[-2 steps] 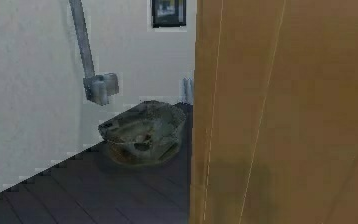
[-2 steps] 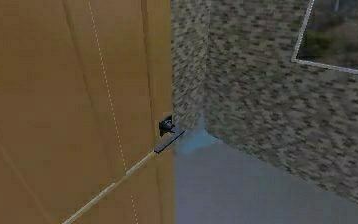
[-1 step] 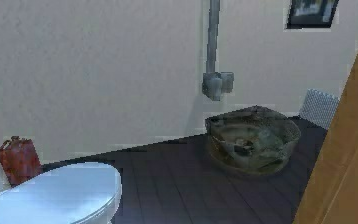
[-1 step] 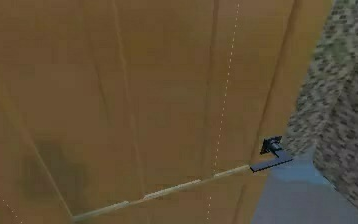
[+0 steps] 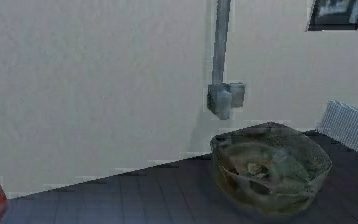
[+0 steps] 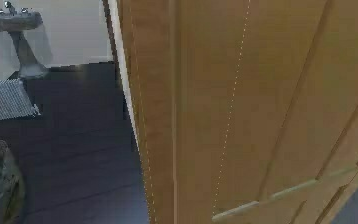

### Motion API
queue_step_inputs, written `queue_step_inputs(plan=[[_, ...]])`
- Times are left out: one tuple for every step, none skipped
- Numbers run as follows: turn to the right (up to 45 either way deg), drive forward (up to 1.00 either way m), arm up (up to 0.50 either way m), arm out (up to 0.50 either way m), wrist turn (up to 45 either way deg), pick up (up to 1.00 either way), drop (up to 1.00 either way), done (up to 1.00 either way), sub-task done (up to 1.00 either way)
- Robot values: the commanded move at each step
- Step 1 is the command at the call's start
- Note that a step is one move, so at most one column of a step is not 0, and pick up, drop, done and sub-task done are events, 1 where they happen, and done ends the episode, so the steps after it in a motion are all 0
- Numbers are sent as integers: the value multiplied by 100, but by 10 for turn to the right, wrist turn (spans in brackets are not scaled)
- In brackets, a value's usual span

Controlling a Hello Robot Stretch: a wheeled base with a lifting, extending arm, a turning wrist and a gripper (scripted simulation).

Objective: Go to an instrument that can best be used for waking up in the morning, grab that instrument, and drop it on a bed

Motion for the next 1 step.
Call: queue_step_inputs(plan=[[450, 0, 0, 0, 0, 0, 0, 0, 0]])
